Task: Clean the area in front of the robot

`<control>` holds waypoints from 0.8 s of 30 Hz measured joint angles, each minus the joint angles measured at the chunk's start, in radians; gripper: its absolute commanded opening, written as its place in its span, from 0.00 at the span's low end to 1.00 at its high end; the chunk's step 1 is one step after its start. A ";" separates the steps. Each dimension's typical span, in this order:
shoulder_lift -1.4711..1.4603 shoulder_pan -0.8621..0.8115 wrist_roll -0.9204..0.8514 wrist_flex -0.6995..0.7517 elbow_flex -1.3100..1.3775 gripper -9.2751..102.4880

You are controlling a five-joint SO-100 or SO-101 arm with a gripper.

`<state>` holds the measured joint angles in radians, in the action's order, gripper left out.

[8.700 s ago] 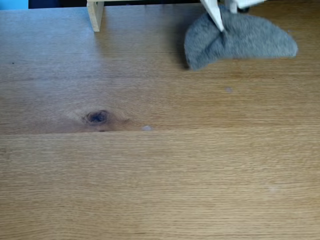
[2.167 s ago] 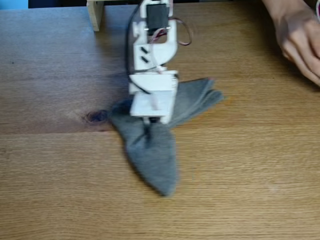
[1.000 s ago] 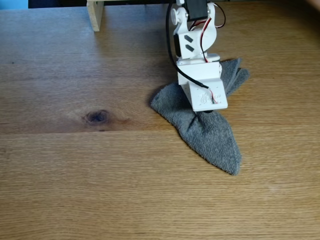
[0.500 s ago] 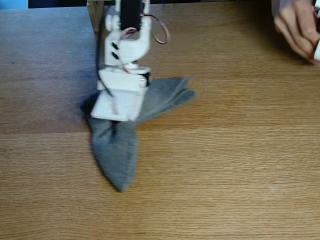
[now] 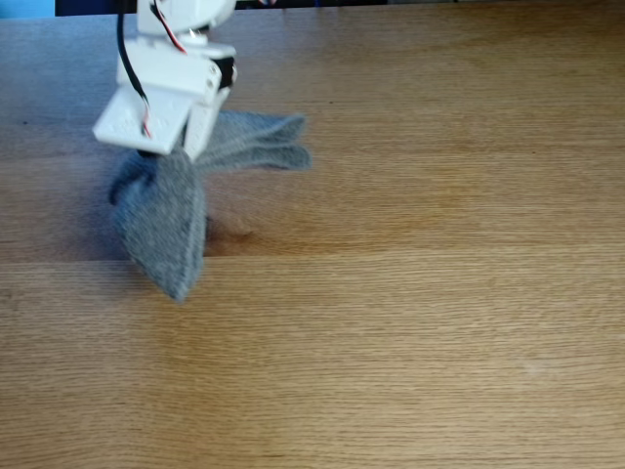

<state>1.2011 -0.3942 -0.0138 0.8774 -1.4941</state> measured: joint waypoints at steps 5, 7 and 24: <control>0.091 -0.135 -0.078 0.126 -0.005 0.08; 0.098 -0.213 -0.092 0.209 -0.005 0.08; -0.077 -0.439 -0.026 0.351 -0.006 0.30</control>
<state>1.1244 -0.8330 -0.0399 1.2287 -1.5002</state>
